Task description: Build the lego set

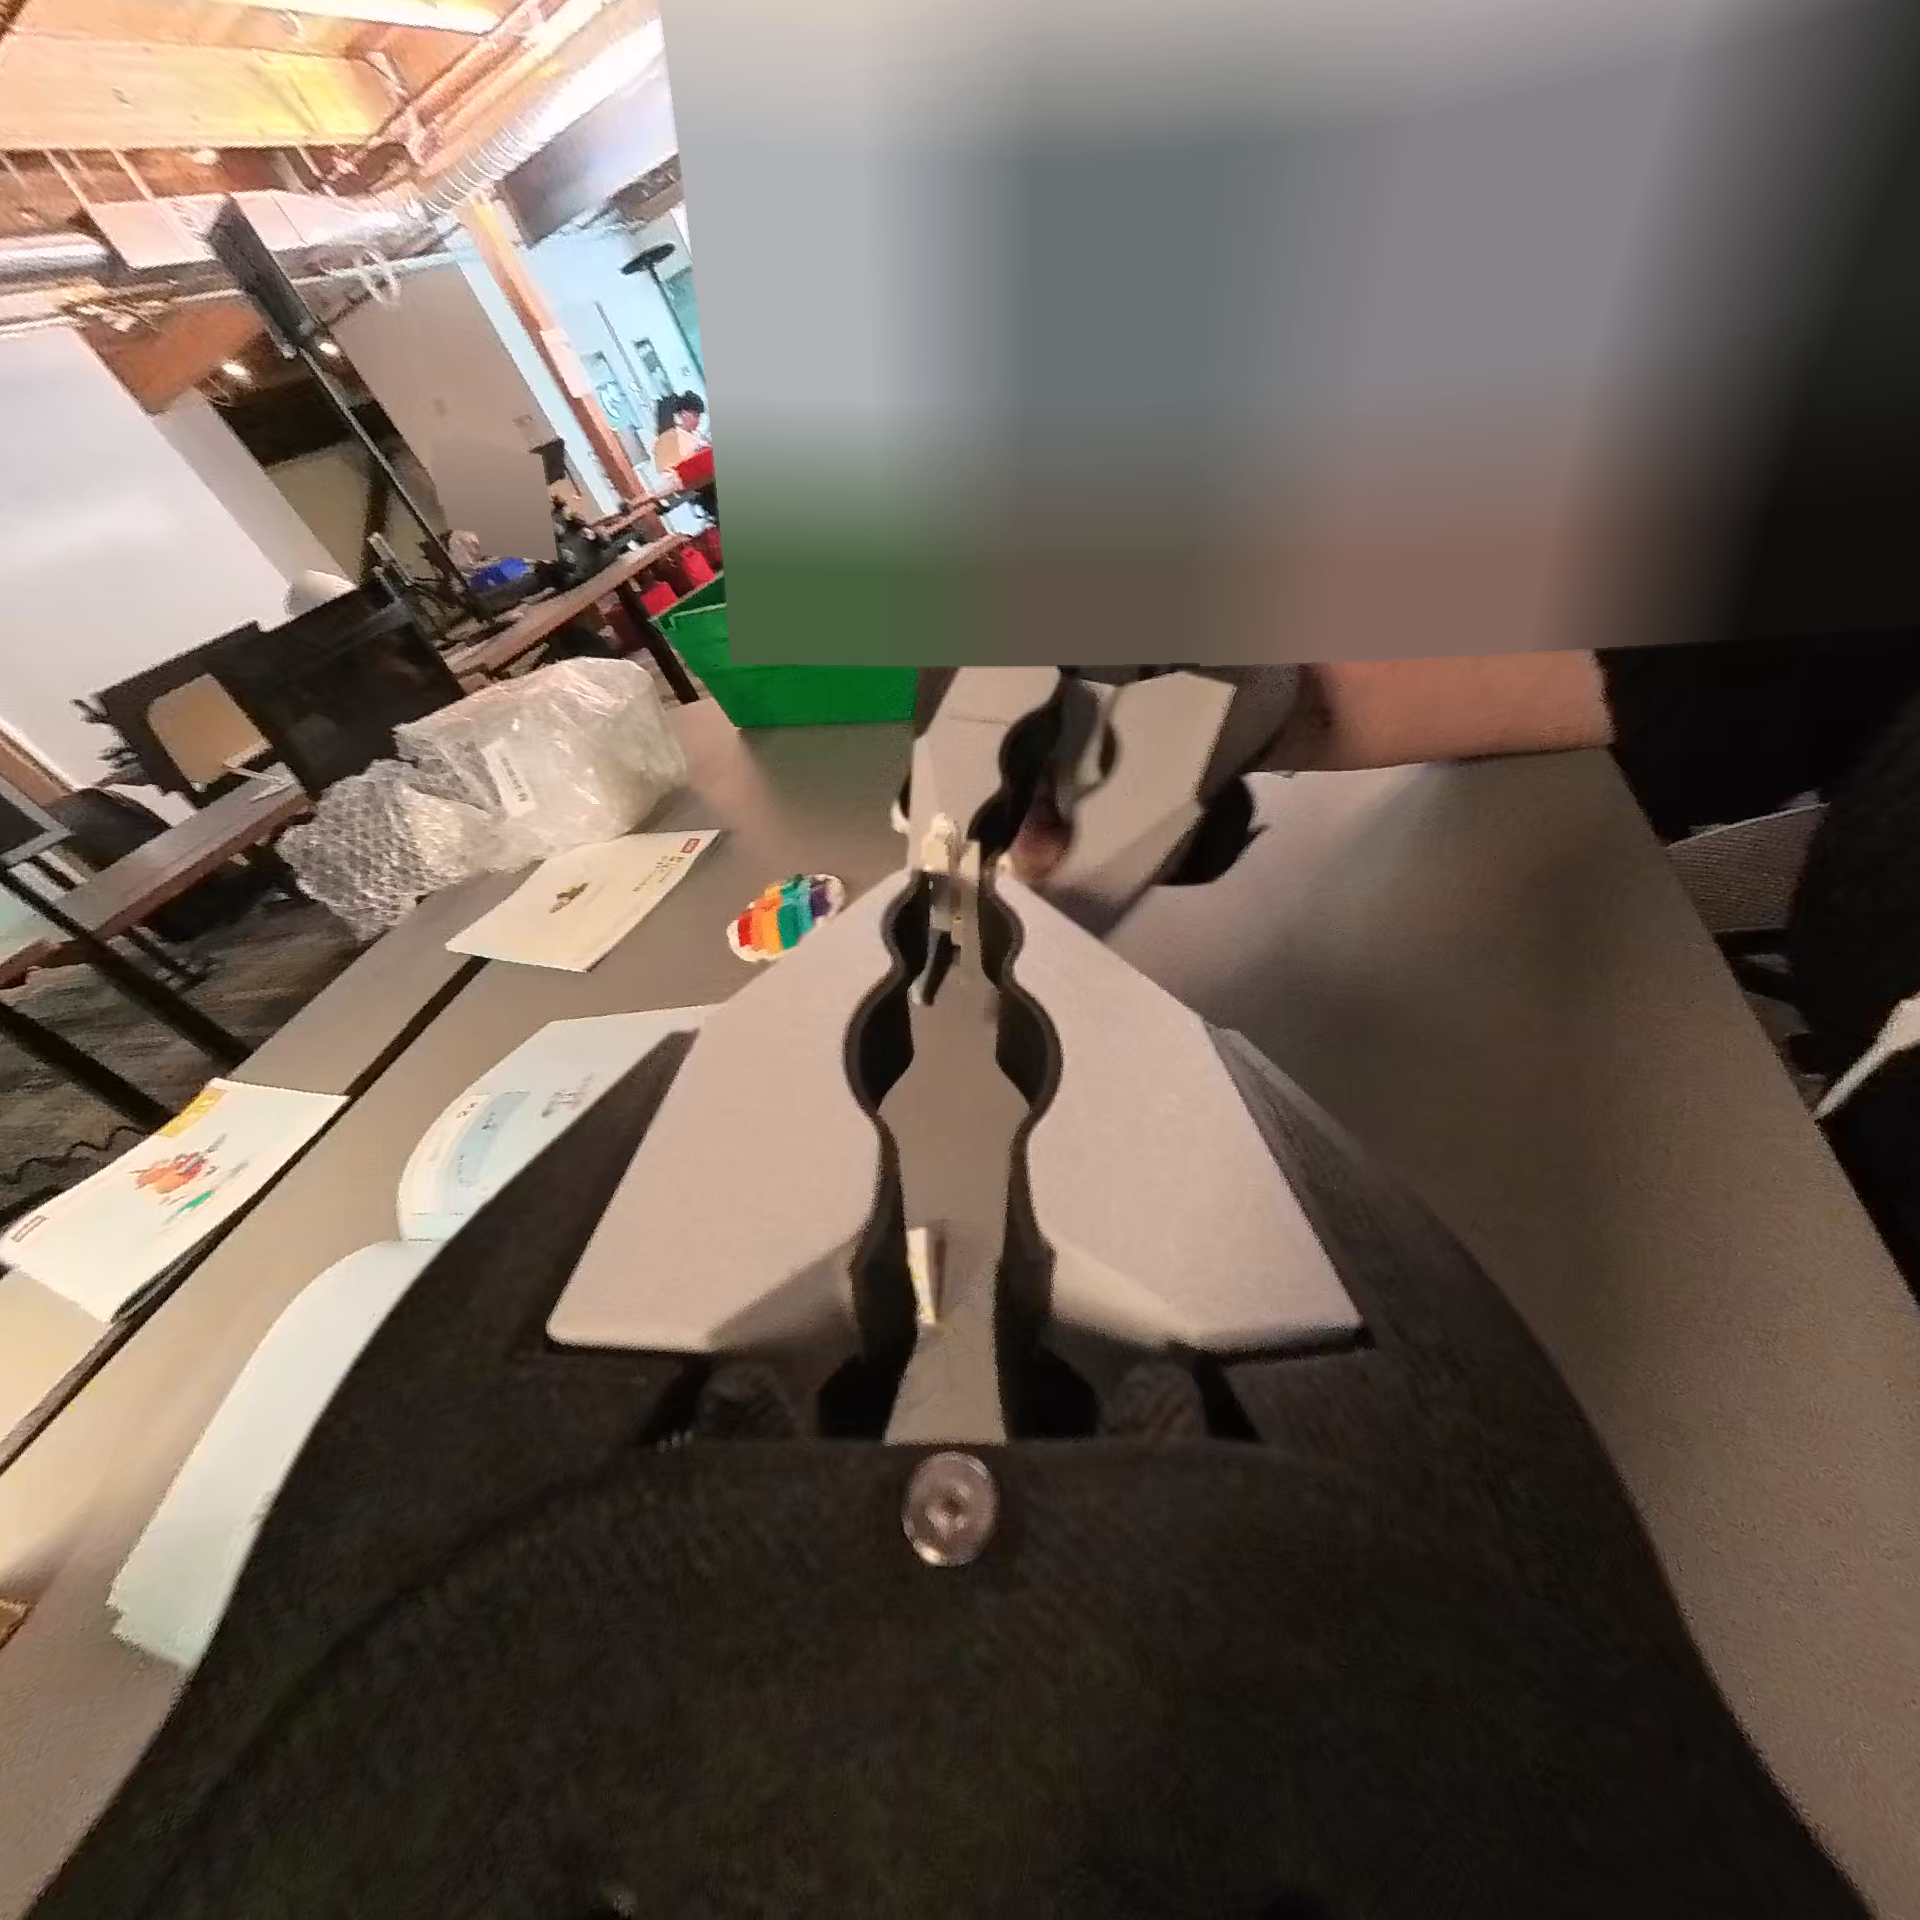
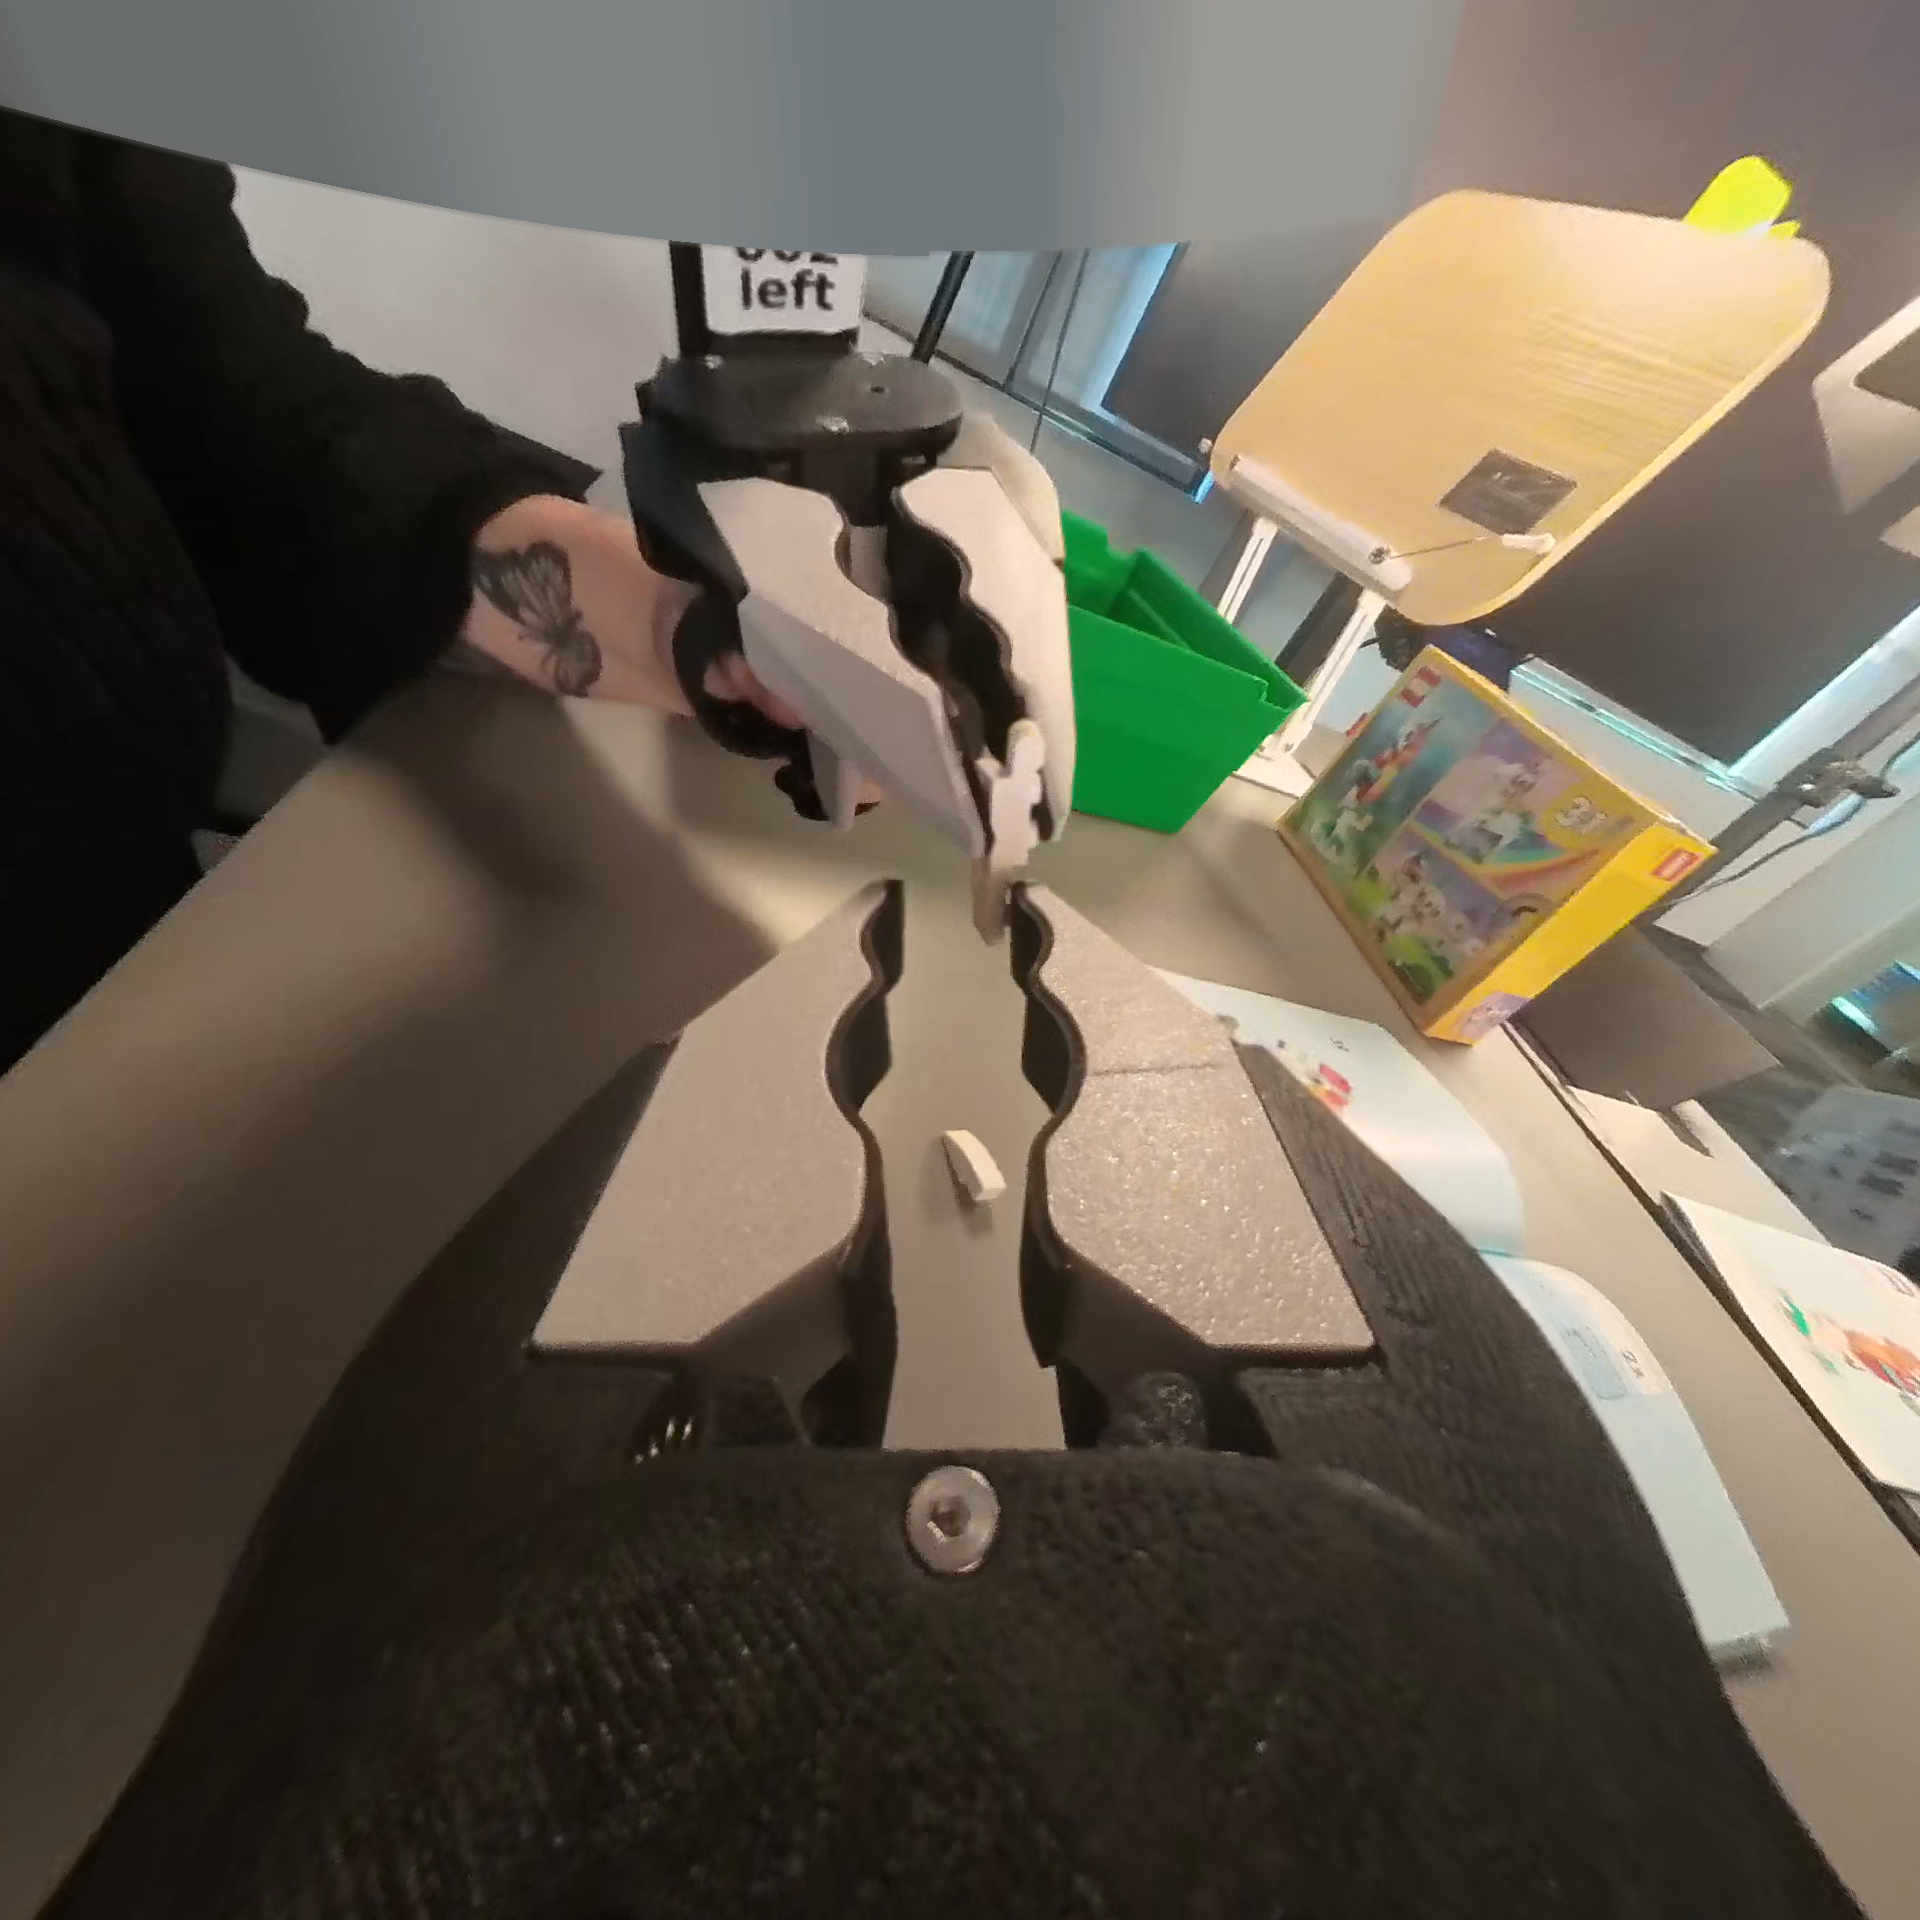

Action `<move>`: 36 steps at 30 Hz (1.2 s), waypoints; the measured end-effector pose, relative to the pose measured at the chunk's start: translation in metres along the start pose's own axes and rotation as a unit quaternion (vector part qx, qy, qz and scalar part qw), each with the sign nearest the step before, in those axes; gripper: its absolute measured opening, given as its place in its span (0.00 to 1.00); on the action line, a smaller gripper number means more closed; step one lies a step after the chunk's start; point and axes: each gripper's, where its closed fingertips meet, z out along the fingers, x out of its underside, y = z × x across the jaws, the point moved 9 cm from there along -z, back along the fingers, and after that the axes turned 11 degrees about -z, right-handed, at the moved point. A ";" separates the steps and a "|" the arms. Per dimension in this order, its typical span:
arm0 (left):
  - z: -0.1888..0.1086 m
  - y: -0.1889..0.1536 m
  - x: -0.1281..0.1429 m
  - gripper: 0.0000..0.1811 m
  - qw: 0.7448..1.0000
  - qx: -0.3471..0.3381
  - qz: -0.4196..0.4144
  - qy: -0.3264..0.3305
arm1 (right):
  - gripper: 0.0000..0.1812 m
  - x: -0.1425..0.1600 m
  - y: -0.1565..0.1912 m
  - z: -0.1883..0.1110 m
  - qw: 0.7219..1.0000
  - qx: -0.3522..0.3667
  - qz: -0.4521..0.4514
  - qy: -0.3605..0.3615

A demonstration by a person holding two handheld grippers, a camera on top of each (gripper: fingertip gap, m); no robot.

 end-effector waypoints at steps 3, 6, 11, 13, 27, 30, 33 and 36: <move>0.001 -0.002 0.002 0.04 1.000 0.006 -0.010 -0.009 | 0.02 0.001 -0.002 -0.002 1.000 -0.003 0.003 0.001; 0.000 -0.001 0.000 0.05 0.999 0.014 -0.031 -0.031 | 0.02 0.000 -0.002 -0.002 1.000 0.002 0.009 -0.014; -0.003 0.002 -0.001 0.18 0.996 0.022 -0.062 -0.052 | 0.02 -0.005 -0.006 -0.006 0.997 0.012 0.033 -0.062; -0.004 0.004 -0.001 0.18 0.995 0.021 -0.069 -0.062 | 0.02 -0.009 -0.010 -0.010 0.994 0.020 0.053 -0.098; 0.001 0.012 0.003 0.16 0.992 -0.111 -0.054 -0.034 | 0.02 0.000 -0.004 0.000 0.920 0.210 -0.295 0.147; 0.010 0.014 0.010 0.18 0.989 -0.111 -0.095 -0.012 | 0.02 0.002 -0.001 0.006 0.882 0.240 -0.358 0.193; 0.014 0.012 0.013 0.14 0.988 -0.114 -0.102 -0.007 | 0.02 0.002 0.001 0.010 0.869 0.254 -0.370 0.206; 0.014 0.010 0.012 0.08 0.988 -0.121 -0.096 -0.019 | 0.02 0.001 0.000 0.010 0.859 0.265 -0.379 0.220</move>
